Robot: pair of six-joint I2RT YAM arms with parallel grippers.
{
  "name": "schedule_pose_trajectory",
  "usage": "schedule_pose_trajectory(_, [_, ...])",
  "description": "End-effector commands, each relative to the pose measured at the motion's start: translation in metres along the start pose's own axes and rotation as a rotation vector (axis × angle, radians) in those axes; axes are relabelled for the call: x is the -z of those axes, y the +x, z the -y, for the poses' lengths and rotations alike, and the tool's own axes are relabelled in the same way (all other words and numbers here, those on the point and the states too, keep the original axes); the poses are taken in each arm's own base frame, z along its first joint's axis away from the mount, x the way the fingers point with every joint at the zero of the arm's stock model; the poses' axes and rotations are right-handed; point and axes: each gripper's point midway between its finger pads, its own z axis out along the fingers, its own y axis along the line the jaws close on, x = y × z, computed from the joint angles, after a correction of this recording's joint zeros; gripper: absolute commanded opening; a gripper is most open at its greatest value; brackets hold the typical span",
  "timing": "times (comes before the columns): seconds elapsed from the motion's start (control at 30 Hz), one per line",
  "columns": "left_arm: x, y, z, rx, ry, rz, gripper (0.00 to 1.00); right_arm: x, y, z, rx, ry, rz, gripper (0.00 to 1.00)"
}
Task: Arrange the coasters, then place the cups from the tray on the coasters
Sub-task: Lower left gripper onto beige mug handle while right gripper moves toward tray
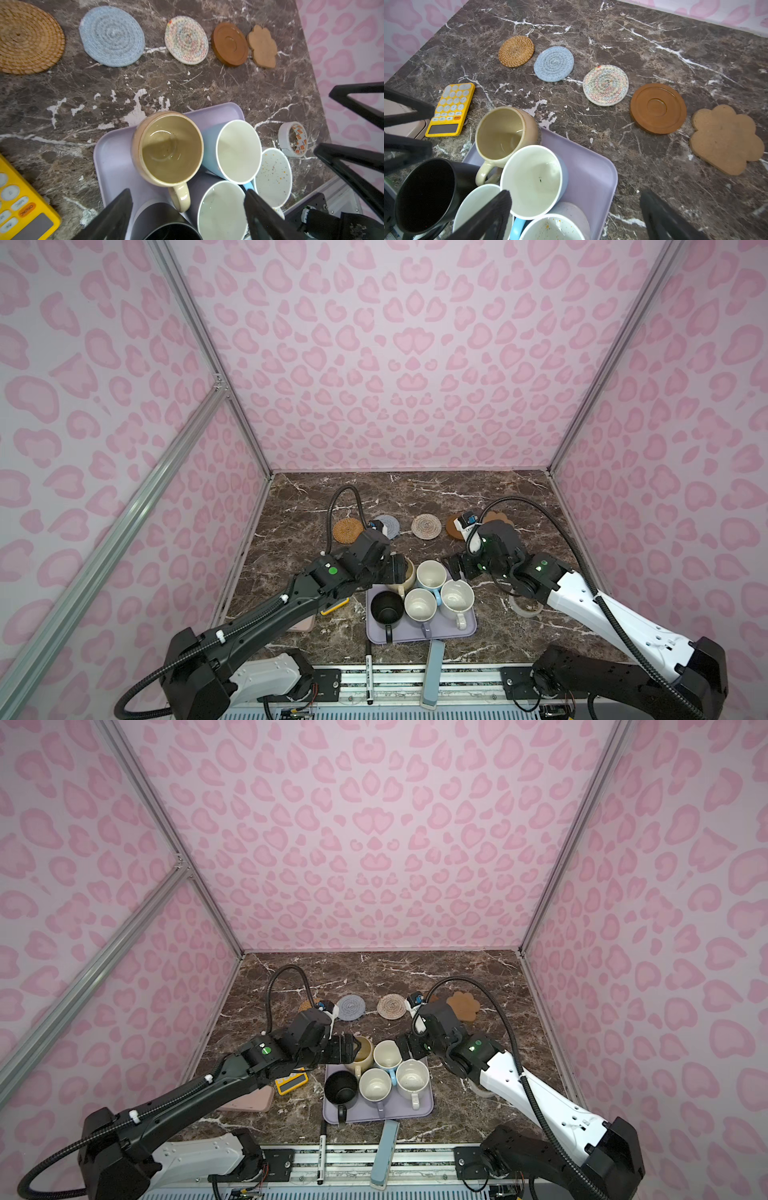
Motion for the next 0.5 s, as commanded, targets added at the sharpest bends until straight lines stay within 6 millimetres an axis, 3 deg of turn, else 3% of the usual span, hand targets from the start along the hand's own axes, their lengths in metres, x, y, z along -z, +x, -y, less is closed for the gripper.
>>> schedule_pose_trajectory(0.0, [-0.009, 0.014, -0.011, -0.014, -0.091, -0.078, 0.78, -0.002, -0.002, 0.003, -0.010, 0.019, 0.014, 0.99])
schedule_pose_trajectory(0.3, [-0.032, 0.035, -0.013, -0.053, -0.176, -0.172, 0.59, -0.011, 0.001, -0.003, -0.022, -0.015, 0.007, 0.99])
schedule_pose_trajectory(0.47, [-0.038, 0.042, -0.018, -0.056, -0.211, -0.191, 0.58, -0.017, 0.004, -0.002, -0.027, -0.007, -0.011, 0.99])
